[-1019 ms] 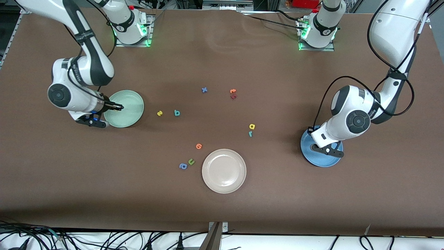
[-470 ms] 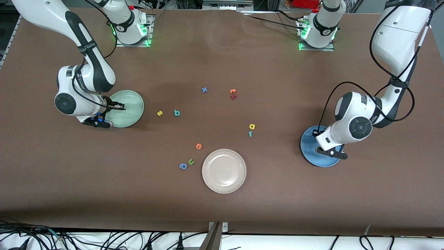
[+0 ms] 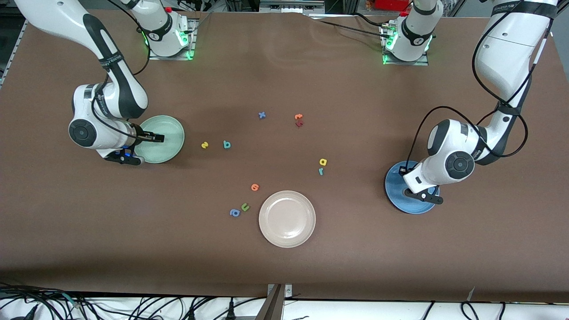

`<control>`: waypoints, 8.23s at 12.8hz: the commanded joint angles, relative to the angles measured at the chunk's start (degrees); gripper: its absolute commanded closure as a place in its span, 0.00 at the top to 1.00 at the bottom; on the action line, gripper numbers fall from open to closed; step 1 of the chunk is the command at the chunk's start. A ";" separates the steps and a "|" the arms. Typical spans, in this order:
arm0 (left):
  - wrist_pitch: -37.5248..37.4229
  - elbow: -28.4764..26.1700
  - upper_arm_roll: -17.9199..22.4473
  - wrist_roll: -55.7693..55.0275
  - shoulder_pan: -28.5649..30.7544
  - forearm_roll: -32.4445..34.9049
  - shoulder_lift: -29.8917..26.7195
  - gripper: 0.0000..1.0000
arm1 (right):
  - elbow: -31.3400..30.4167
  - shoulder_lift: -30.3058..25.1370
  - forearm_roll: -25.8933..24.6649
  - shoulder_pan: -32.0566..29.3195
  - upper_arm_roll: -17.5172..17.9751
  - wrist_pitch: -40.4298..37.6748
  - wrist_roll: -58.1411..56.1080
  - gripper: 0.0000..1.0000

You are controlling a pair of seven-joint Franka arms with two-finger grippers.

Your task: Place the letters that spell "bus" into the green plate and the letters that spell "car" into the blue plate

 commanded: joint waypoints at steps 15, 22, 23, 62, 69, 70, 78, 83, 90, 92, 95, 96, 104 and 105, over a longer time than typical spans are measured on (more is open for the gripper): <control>-8.93 9.12 -8.07 -15.20 -10.75 1.59 -2.49 1.00 | 13.88 -3.15 3.16 0.39 6.60 -19.23 -3.20 0.98; -1.91 12.73 -8.25 -19.91 -19.02 0.45 4.73 1.00 | 13.97 -2.54 5.02 0.65 6.68 -16.61 -2.24 0.98; -0.95 12.82 -8.16 -19.82 -19.82 1.06 5.52 0.97 | 13.88 -2.36 4.24 1.96 6.77 -14.94 -1.80 0.98; -7.01 11.59 -12.73 -10.54 -6.97 5.99 3.94 1.00 | 8.17 12.14 -6.58 14.36 6.25 5.65 1.02 0.64; 1.51 15.55 -12.20 -22.81 -17.98 6.61 10.53 0.99 | 8.26 12.14 -6.58 14.19 6.25 5.38 -0.47 0.15; 1.52 15.55 -12.03 -22.20 -17.90 6.87 10.71 0.88 | 8.43 12.05 -6.49 14.19 6.25 4.85 -0.47 0.08; 3.55 15.63 -9.92 -21.93 -19.31 9.51 12.56 0.23 | 10.45 3.80 -6.05 14.19 0.47 -11.56 -6.33 0.00; 0.58 15.63 -10.26 -22.10 -17.55 9.07 9.93 0.06 | 9.14 2.12 -3.17 14.01 -9.29 -13.96 -22.51 0.00; -8.40 15.63 -10.79 -9.74 -9.92 8.45 4.91 0.08 | 6.15 6.78 -1.75 11.46 -10.72 -12.03 -25.61 0.18; -8.50 15.63 -10.62 -2.20 -7.02 9.06 5.00 0.10 | 6.23 6.87 -1.75 11.55 -10.72 -12.11 -25.61 0.62; -8.49 15.63 -10.44 9.94 -2.01 9.24 5.00 0.10 | 7.98 6.34 1.41 11.73 -10.37 -12.90 -24.74 0.94; -8.50 15.63 -10.27 13.63 -0.68 9.24 5.00 0.10 | 8.86 5.90 1.85 12.25 -10.02 -13.17 -23.86 0.94; -8.84 15.37 -10.53 20.52 5.66 8.36 2.47 1.00 | 10.98 1.25 5.29 12.25 -5.02 -15.19 -12.63 0.94; -11.28 15.37 -10.70 20.44 5.74 8.28 0.10 1.00 | 11.16 0.37 5.29 12.25 -3.35 -15.19 -8.77 0.94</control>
